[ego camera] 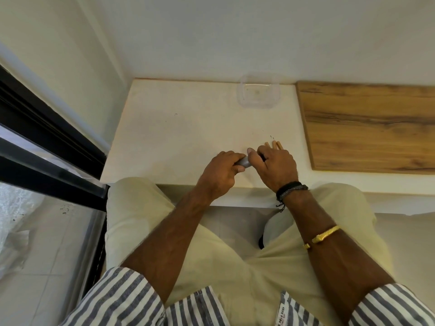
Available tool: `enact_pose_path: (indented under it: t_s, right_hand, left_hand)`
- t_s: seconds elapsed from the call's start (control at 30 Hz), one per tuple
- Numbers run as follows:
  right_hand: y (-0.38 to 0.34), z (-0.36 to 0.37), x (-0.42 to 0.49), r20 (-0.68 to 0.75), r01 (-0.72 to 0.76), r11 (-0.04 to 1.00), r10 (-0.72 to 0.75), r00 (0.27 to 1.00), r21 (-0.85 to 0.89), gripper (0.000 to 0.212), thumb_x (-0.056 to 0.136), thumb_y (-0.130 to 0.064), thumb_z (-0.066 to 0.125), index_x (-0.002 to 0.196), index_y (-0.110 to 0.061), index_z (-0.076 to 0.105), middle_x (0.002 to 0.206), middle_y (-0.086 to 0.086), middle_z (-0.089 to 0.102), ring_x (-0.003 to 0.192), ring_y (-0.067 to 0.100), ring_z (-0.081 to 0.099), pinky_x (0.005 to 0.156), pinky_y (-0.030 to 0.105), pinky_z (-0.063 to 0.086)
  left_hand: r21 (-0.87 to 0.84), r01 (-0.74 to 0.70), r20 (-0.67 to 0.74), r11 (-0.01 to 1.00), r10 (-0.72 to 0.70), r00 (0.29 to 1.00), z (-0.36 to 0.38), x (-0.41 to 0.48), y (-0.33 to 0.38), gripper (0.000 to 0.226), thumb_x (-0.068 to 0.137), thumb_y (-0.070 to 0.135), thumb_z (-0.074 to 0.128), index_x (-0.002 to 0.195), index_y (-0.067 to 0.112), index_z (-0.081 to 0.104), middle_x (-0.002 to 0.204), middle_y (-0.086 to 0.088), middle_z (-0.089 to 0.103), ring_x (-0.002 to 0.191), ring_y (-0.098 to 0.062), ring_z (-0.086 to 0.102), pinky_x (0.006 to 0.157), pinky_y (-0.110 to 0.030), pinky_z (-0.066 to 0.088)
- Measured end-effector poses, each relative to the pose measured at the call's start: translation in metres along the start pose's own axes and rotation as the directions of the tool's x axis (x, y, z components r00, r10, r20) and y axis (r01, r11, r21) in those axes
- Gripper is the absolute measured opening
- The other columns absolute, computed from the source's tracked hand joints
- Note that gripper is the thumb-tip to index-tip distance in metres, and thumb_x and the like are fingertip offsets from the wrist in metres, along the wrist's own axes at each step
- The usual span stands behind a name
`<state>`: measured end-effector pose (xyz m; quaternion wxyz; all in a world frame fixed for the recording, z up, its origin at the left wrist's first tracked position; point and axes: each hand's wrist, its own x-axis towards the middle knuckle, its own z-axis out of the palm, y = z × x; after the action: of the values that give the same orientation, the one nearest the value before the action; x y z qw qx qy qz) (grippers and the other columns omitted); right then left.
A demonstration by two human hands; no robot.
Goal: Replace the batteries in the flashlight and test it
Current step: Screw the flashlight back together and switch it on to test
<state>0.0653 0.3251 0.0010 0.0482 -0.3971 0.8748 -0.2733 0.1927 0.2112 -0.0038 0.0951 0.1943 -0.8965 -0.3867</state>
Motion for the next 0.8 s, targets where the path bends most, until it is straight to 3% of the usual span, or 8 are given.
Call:
enact_pose_path:
  t_s: [0.13, 0.3, 0.4, 0.57, 0.63, 0.7, 0.8]
  right_hand:
    - [-0.004, 0.003, 0.003, -0.022, -0.046, 0.998, 0.047, 0.999, 0.038, 0.050, 0.101, -0.046, 0.045, 0.062, -0.014, 0.052, 0.051, -0.003, 0.041, 0.049, 0.017, 0.037, 0.059, 0.032, 0.042]
    - [-0.006, 0.008, -0.001, -0.113, -0.084, 0.990, 0.096, 0.989, 0.113, 0.049, 0.098, -0.049, 0.039, 0.067, -0.015, 0.056, 0.056, 0.000, 0.051, 0.051, 0.016, 0.043, 0.055, 0.029, 0.038]
    - [-0.005, 0.010, -0.006, -0.131, -0.051, 0.973, 0.082, 0.988, 0.224, 0.040, 0.101, -0.047, 0.050, 0.077, -0.016, 0.058, 0.062, -0.005, 0.053, 0.056, 0.009, 0.046, 0.055, 0.024, 0.035]
    - [-0.010, 0.013, -0.008, -0.125, -0.047, 0.908, 0.108, 0.986, 0.416, 0.021, 0.094, -0.036, 0.069, 0.091, -0.016, 0.064, 0.079, -0.005, 0.064, 0.072, 0.009, 0.060, 0.065, 0.022, 0.050]
    - [-0.014, 0.014, -0.009, -0.095, -0.106, 0.831, 0.188, 0.978, 0.547, 0.016, 0.095, -0.035, 0.069, 0.095, -0.020, 0.065, 0.084, -0.008, 0.067, 0.080, 0.010, 0.067, 0.067, 0.028, 0.057]
    - [-0.018, 0.017, -0.009, -0.025, -0.198, 0.685, 0.302, 0.953, 0.701, 0.014, 0.095, -0.034, 0.069, 0.098, -0.021, 0.066, 0.092, -0.003, 0.072, 0.089, 0.020, 0.073, 0.068, 0.032, 0.062]
    - [-0.020, 0.020, -0.008, 0.155, -0.327, 0.300, 0.479, 0.864, 0.896, 0.020, 0.098, -0.033, 0.065, 0.107, -0.015, 0.065, 0.106, 0.007, 0.075, 0.101, 0.026, 0.074, 0.081, 0.038, 0.064]
  left_hand:
    - [0.079, -0.007, -0.054, 0.997, 0.011, 0.998, 0.001, 0.000, 0.003, 0.025, 0.098, 0.013, 0.055, 0.121, 0.008, 0.063, 0.105, -0.009, 0.067, 0.091, -0.016, 0.049, 0.080, -0.032, 0.044]
    - [0.139, -0.041, -0.093, 0.989, 0.055, 0.994, -0.001, 0.000, 0.005, 0.026, 0.100, 0.016, 0.054, 0.123, 0.009, 0.062, 0.107, -0.009, 0.067, 0.092, -0.016, 0.046, 0.080, -0.025, 0.034]
    - [0.136, -0.042, -0.125, 0.990, 0.059, 0.990, -0.002, -0.001, 0.006, 0.031, 0.099, 0.019, 0.054, 0.127, 0.008, 0.061, 0.113, -0.011, 0.067, 0.100, -0.023, 0.052, 0.084, -0.025, 0.035]
    - [0.107, -0.021, -0.178, 0.994, 0.040, 0.983, -0.003, 0.001, 0.000, 0.031, 0.098, 0.024, 0.057, 0.127, 0.012, 0.063, 0.109, -0.006, 0.069, 0.098, -0.019, 0.052, 0.082, -0.022, 0.035]
    - [0.072, -0.023, -0.222, 0.997, 0.038, 0.974, -0.001, 0.002, -0.001, 0.033, 0.096, 0.028, 0.062, 0.126, 0.014, 0.064, 0.106, -0.004, 0.070, 0.096, -0.019, 0.054, 0.081, -0.026, 0.042]
    - [0.009, -0.018, -0.267, 1.000, 0.019, 0.963, 0.001, 0.003, -0.001, 0.035, 0.093, 0.029, 0.066, 0.124, 0.013, 0.065, 0.105, -0.004, 0.071, 0.095, -0.019, 0.057, 0.083, -0.030, 0.047]
    - [-0.094, -0.001, -0.327, 0.996, -0.030, 0.944, 0.003, 0.003, -0.004, 0.038, 0.092, 0.029, 0.069, 0.125, 0.011, 0.065, 0.113, -0.005, 0.071, 0.100, -0.017, 0.062, 0.087, -0.028, 0.050]
